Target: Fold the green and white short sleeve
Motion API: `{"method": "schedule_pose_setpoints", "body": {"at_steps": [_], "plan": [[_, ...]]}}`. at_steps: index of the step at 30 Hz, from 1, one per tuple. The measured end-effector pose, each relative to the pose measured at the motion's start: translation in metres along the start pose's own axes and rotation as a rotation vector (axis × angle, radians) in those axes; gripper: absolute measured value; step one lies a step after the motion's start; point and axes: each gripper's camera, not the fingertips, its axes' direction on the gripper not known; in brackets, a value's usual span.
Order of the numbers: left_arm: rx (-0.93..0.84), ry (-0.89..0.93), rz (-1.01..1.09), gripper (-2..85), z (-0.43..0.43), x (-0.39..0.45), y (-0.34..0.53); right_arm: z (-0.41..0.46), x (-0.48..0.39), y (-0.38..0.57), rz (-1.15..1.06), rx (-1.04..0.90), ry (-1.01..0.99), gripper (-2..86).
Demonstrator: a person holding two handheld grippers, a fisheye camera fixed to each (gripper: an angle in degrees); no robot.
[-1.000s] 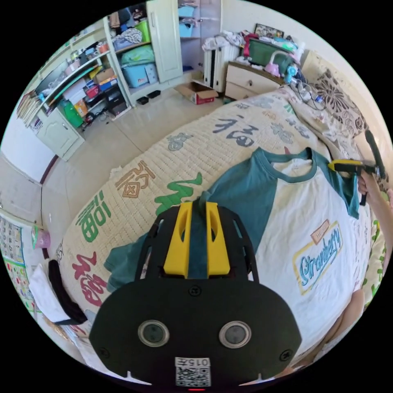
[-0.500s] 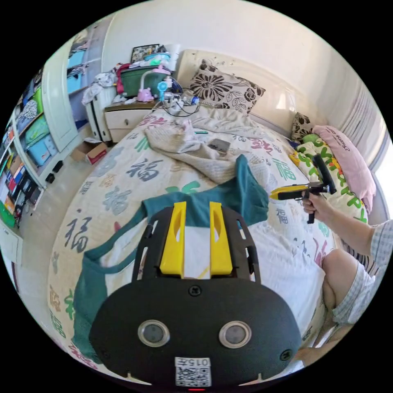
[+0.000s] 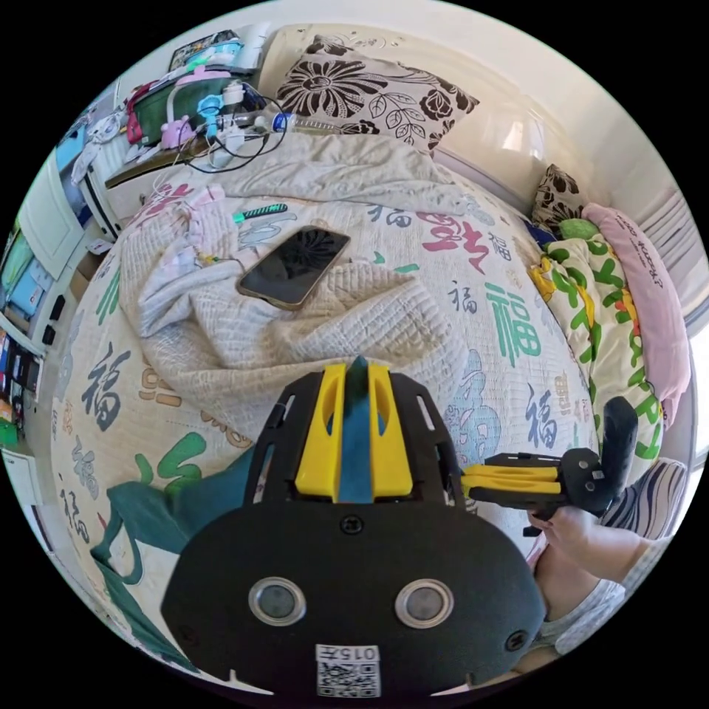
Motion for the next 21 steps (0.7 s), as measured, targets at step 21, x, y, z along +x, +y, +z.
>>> {"method": "schedule_pose_setpoints", "body": {"at_steps": [21], "plan": [[0.421,0.105,-0.342,4.0,-0.137,-0.182,0.319,0.074,-0.154,0.064,-0.654,-0.243,-0.006,1.4]]}}
